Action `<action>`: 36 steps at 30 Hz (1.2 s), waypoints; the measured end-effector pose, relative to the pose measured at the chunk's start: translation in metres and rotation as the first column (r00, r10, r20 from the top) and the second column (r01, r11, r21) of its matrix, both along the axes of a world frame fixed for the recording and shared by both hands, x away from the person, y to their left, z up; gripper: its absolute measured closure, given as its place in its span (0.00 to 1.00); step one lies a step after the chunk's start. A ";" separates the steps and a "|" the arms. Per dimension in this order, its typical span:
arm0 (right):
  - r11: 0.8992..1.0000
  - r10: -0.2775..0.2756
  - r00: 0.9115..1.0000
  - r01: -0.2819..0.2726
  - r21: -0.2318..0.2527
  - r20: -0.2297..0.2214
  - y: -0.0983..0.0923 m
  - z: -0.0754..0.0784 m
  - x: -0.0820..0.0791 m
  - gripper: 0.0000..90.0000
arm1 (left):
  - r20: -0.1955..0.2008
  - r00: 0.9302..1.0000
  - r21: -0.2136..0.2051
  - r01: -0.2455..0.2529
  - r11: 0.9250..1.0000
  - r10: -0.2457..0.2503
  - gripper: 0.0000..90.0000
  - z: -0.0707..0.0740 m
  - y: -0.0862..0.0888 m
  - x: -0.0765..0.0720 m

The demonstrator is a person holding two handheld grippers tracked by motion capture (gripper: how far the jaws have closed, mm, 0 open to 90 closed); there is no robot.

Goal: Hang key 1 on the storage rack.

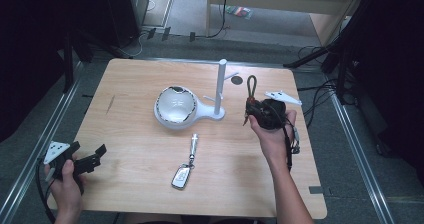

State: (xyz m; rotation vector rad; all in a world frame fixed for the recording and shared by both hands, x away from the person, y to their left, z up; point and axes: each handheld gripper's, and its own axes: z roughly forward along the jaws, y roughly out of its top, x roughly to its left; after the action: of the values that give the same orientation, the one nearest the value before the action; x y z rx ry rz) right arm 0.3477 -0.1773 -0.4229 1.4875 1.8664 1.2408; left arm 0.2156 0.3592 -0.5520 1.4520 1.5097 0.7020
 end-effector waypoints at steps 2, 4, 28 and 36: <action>1.000 0.005 1.000 -0.005 0.004 0.006 0.001 0.002 0.000 0.77 | 0.002 1.000 0.000 0.003 1.000 -0.003 0.00 0.000 0.000 0.000; 1.000 0.011 1.000 -0.011 0.010 0.013 0.002 0.003 0.001 0.77 | 0.001 1.000 0.000 0.004 1.000 -0.004 0.00 0.000 0.000 0.000; 0.996 0.065 0.997 -0.067 0.055 0.043 0.020 0.010 0.013 0.77 | 0.001 1.000 -0.010 0.004 1.000 -0.004 0.00 0.000 0.001 0.000; 0.993 0.075 0.997 -0.077 0.090 0.023 0.020 0.008 0.018 0.77 | 0.001 1.000 -0.009 0.004 1.000 -0.004 0.00 0.000 0.001 0.001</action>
State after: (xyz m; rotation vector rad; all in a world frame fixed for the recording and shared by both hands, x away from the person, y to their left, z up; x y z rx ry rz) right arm 0.3657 -0.1571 -0.4147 1.4569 1.8930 1.3878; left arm 0.2162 0.3597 -0.5520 1.4473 1.5074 0.6922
